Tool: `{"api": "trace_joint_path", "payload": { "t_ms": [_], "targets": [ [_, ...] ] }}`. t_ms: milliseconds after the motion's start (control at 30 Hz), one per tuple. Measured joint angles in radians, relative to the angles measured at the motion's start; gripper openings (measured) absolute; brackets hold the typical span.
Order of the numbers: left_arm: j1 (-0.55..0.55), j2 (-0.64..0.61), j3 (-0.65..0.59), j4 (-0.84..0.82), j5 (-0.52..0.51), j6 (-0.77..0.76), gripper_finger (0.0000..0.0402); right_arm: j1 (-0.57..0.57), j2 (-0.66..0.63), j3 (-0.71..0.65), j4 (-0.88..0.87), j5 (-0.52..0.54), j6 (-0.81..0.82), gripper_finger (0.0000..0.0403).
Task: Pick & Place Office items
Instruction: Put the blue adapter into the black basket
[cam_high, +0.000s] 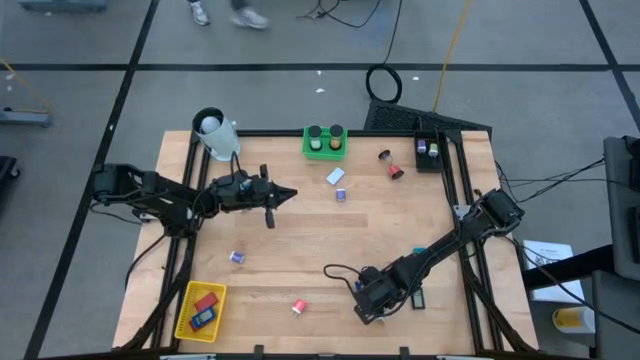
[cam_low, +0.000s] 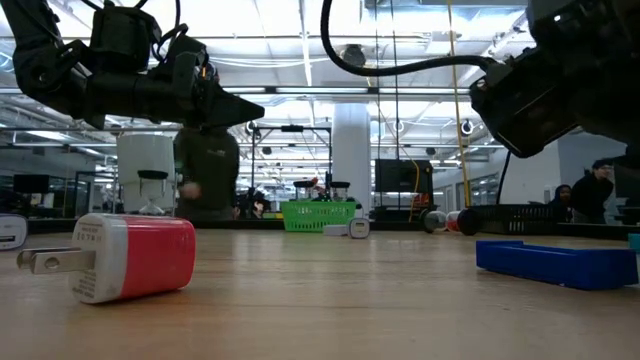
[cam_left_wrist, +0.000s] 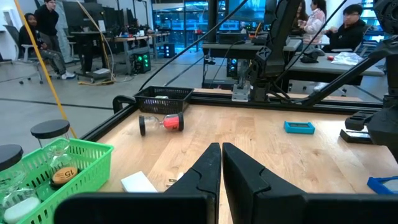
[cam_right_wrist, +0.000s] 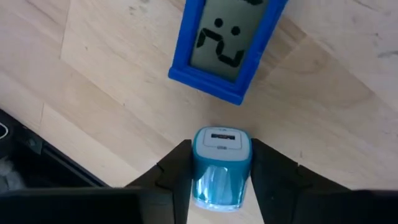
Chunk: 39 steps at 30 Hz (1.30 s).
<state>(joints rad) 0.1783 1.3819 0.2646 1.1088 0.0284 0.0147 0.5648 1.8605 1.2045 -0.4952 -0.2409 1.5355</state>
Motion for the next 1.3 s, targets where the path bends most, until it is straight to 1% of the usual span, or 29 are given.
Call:
{"api": "trace_joint_path", "payload": {
  "t_ms": [167,300,367,467,600,733,867,933,1000,1100,1200,1300],
  "targets": [
    [0.0,0.0,0.0,0.0,0.0,0.0,0.0024,-0.003,-0.054,0.0,-0.048,0.001,-0.019,0.0133],
    [0.0,0.0,0.0,0.0,0.0,0.0,0.0024,-0.031,-0.139,0.0,-0.149,0.015,-0.052,0.0135],
    [0.0,0.0,0.0,-0.002,0.0,0.0,0.0024,-0.06,-0.191,0.0,-0.227,0.067,-0.097,0.0132],
    [0.0,0.0,0.0,-0.007,0.0,0.0,0.0024,-0.139,-0.273,0.0,-0.363,0.173,-0.199,0.0131],
    [0.0,0.0,0.0,-0.008,0.0,0.002,0.0024,-0.307,-0.357,0.0,-0.545,0.32,-0.371,0.0132],
    [0.0,0.0,0.0,-0.008,0.0,0.002,0.0024,-0.522,-0.399,0.0,-0.688,0.451,-0.589,0.0132],
    [0.0,0.0,0.0,-0.008,0.0,0.002,0.0024,-0.762,-0.418,0.0,-0.748,0.584,-0.789,0.0132],
    [0.0,0.0,0.0,-0.007,0.0,0.002,0.0024,-0.887,-0.419,0.0,-0.753,0.634,-0.893,0.0133],
    [0.0,0.0,0.0,-0.008,0.0,0.003,0.0024,-1.009,-0.419,-0.004,-0.729,0.663,-1.006,0.0133],
    [0.0,0.0,0.0,-0.008,0.0,0.003,0.0024,-1.168,-0.42,-0.055,-0.619,0.657,-1.157,0.0133],
    [0.0,0.0,0.0,-0.014,0.0,0.003,0.0024,-1.299,-0.426,-0.127,-0.508,0.621,-1.271,0.0133],
    [0.0,0.0,0.0,-0.036,-0.001,0.003,0.0024,-1.393,-0.427,-0.206,-0.398,0.559,-1.322,0.0133]
  ]
}}
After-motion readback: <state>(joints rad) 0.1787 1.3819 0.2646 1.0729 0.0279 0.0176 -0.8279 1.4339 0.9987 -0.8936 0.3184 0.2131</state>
